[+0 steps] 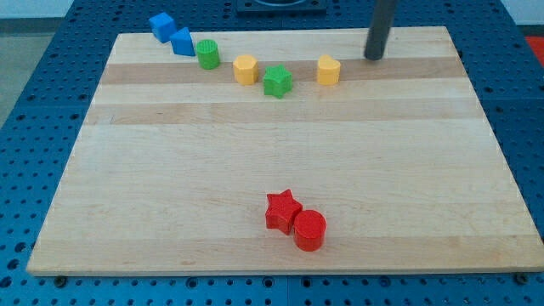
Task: Slide the yellow heart diagonally to the green star
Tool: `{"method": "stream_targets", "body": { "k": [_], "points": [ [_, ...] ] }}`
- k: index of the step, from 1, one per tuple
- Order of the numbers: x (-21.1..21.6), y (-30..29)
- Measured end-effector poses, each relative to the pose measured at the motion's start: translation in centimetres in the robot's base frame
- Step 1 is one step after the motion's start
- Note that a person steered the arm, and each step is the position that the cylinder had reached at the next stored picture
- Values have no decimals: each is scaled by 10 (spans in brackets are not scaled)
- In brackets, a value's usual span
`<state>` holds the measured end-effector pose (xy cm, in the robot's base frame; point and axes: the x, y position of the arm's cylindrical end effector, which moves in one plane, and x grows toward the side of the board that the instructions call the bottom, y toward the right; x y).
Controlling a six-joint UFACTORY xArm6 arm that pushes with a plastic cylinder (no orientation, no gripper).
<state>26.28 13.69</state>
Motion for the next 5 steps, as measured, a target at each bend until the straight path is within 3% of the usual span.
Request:
{"method": "stream_targets", "body": {
  "k": [3,5],
  "points": [
    [20,-54],
    [63,-72]
  ]
}}
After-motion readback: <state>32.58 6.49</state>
